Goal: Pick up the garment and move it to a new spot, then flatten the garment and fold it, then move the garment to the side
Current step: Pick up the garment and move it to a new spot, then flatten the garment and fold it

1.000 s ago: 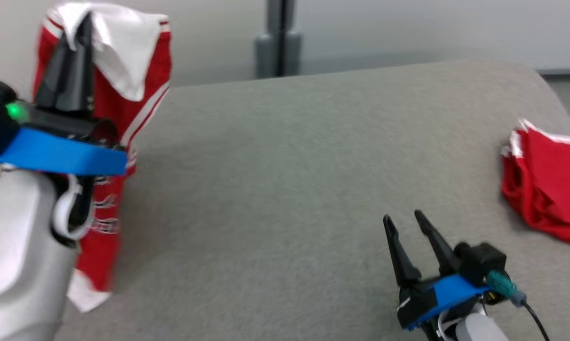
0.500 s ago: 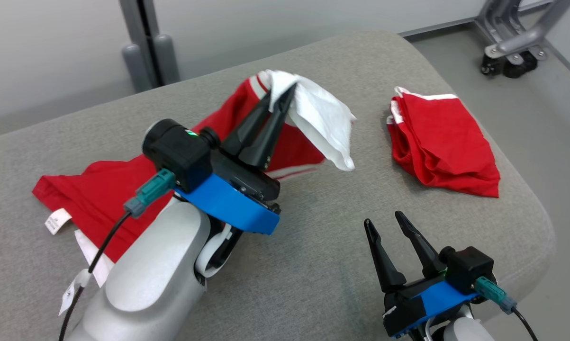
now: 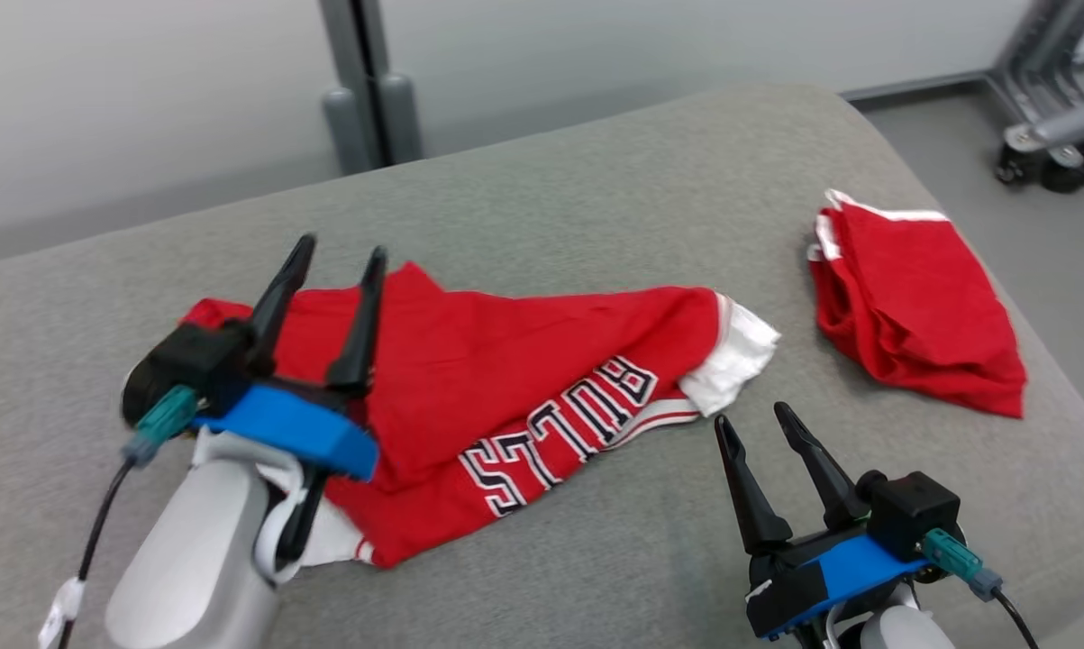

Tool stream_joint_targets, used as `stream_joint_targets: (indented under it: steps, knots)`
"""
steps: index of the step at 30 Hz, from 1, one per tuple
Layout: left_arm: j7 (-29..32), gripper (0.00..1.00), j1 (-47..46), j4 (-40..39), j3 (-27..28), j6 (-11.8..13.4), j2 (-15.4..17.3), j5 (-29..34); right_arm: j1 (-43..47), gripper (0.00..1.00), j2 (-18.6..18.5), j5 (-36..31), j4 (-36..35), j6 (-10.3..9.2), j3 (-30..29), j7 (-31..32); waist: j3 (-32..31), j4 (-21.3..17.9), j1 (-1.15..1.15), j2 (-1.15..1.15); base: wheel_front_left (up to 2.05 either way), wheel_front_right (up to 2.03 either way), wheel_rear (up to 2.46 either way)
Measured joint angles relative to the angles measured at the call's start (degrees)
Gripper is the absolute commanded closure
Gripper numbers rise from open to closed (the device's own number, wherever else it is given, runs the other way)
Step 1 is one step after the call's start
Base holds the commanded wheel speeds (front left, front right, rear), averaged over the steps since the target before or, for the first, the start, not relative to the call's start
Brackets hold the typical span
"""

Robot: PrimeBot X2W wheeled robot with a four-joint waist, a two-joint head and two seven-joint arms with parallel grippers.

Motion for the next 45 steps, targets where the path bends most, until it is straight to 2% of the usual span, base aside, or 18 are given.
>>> stream_joint_targets:
  steps: [5, 14, 23, 29, 34, 39, 45]
  knots:
    - [0.01, 0.0, 6.62, 1.65, 8.45, 0.0, -0.12, 2.59, -0.18, 0.0, 0.01, -1.2, 1.26, 0.0, -1.01, 0.0, -1.64, 4.88, 0.0, 0.0, 0.0, 0.0, 0.0]
    - [0.0, 0.0, 20.18, 0.46, 19.71, -0.01, -4.89, 7.24, -0.01, 0.0, 0.05, -2.27, 4.87, 0.0, -3.26, -0.01, -5.82, 12.74, -0.01, 0.01, 0.0, 0.0, 0.0]
    - [0.0, 0.0, 28.4, -1.4, 22.73, -0.01, -7.32, 8.62, 0.92, 0.0, 0.02, -2.38, 6.11, 0.0, -4.1, 0.0, -7.19, 14.85, -0.01, 0.01, 0.0, 0.0, 0.0]
    - [0.0, 0.0, 28.0, -1.69, 21.42, -0.01, -7.75, 8.96, 1.0, 0.0, 0.03, -2.4, 6.12, 0.0, -3.63, 0.0, -6.6, 14.46, -0.01, 0.0, 0.0, 0.0, 0.0]
    - [0.0, 0.0, 24.39, -2.89, 16.75, -0.01, -6.34, 7.49, 0.47, 0.0, 0.03, -2.41, 5.37, 0.0, -3.26, 0.0, -4.16, 12.67, 0.0, 0.01, 0.0, 0.0, 0.0]
    - [0.0, 0.0, 17.03, -1.11, 8.76, -0.01, -2.93, 3.42, -1.02, 0.0, 0.01, -2.32, 3.41, 0.0, -2.38, 0.0, 0.31, 9.63, 0.01, 0.01, 0.0, 0.0, 0.0]
    - [0.01, 0.0, 7.78, 4.65, -1.34, -0.01, 0.13, -3.24, -1.51, 0.0, 0.0, -1.74, 0.48, 0.0, -1.37, -0.01, 5.01, 5.51, 0.01, 0.02, 0.0, 0.0, 0.0]
